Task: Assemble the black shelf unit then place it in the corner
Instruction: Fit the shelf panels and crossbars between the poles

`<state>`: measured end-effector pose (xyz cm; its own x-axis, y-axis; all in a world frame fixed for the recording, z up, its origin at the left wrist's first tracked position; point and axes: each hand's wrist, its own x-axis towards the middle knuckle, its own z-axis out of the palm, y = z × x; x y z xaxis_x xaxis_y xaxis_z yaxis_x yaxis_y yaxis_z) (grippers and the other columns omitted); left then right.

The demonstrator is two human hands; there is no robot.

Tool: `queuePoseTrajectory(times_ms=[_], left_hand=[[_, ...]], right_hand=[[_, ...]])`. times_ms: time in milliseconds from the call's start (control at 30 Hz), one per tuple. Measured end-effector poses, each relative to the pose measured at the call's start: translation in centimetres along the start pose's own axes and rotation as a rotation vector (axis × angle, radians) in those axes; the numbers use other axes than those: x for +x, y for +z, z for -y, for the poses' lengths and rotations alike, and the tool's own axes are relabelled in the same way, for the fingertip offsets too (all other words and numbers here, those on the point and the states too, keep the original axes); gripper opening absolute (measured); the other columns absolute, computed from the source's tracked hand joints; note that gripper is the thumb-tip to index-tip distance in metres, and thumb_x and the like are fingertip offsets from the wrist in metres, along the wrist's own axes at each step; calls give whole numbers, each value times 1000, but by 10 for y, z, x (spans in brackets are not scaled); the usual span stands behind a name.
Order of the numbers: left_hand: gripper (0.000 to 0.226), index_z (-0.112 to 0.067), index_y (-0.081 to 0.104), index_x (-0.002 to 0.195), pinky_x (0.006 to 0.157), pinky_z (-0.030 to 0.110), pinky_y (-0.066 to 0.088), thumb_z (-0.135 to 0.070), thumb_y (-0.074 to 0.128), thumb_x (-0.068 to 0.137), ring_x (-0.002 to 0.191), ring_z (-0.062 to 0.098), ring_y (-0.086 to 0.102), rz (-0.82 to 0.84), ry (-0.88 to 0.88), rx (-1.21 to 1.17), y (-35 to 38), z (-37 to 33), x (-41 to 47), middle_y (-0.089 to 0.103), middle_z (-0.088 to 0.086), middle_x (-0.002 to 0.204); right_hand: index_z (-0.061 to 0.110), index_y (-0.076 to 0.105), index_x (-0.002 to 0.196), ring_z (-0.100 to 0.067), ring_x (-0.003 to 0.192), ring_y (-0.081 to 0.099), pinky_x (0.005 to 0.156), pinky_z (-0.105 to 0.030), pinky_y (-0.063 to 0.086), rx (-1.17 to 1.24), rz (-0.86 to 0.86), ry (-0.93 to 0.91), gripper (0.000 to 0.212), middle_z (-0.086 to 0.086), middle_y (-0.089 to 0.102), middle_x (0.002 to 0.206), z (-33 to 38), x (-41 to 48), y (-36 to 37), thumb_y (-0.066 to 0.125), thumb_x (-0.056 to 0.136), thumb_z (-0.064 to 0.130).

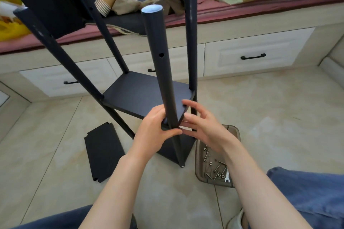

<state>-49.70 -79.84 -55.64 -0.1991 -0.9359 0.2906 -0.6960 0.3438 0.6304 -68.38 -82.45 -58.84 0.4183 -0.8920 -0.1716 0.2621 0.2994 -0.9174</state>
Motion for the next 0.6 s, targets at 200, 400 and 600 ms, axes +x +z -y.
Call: queuePoseTrajectory(times_ms=[200, 400, 600], left_hand=[[51, -15, 67, 119, 88, -4, 35, -20, 89, 73, 97, -13, 54, -7, 8, 10, 0, -2, 0, 51, -32, 104], [54, -11, 66, 121, 107, 24, 35, -22, 89, 73, 110, 0, 50, 0, 97, 51, -7, -5, 3, 53, -30, 109], [66, -12, 61, 133, 119, 53, 32, -37, 83, 76, 134, 11, 43, 152, 117, 133, -16, 2, 12, 59, -2, 137]], right_hand=[[3, 54, 127, -34, 101, 71, 85, -49, 59, 234, -191, 117, 50, -18, 73, 110, 4, 34, 15, 64, 94, 40], [-1, 54, 134, -34, 102, 71, 85, -52, 58, 501, -138, 196, 60, -19, 71, 113, 8, 55, 23, 75, 87, 29], [4, 59, 109, -22, 78, 73, 66, -37, 59, 576, -8, 149, 16, -9, 73, 83, 1, 60, 17, 61, 94, 8]])
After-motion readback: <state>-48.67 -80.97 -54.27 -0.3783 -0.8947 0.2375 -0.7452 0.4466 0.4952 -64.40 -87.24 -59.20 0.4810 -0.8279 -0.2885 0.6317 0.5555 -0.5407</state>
